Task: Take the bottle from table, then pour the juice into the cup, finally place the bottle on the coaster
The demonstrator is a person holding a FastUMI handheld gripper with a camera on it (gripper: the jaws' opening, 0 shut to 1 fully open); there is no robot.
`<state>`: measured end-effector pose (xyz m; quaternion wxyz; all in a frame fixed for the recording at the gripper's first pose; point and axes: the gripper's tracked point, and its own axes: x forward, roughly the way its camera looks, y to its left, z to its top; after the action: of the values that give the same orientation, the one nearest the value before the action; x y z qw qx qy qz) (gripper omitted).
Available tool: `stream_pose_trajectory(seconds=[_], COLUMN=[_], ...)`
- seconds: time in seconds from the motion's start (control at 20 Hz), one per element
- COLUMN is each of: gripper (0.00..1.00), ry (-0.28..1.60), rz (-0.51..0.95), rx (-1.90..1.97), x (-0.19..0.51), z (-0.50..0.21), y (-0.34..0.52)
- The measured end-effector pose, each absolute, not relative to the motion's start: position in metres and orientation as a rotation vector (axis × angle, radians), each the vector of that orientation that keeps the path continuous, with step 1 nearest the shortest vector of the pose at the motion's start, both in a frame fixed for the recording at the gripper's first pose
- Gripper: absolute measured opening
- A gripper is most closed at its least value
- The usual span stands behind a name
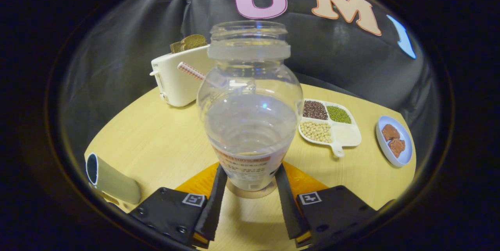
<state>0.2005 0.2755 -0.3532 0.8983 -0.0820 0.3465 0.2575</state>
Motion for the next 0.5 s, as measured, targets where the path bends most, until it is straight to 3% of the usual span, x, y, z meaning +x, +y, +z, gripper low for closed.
stream_pose_trajectory(seconds=[0.5], gripper=[0.76], ry=[0.722], rz=[0.519], rx=[-0.16], x=[0.2017], z=[-0.3542], y=[0.2764])
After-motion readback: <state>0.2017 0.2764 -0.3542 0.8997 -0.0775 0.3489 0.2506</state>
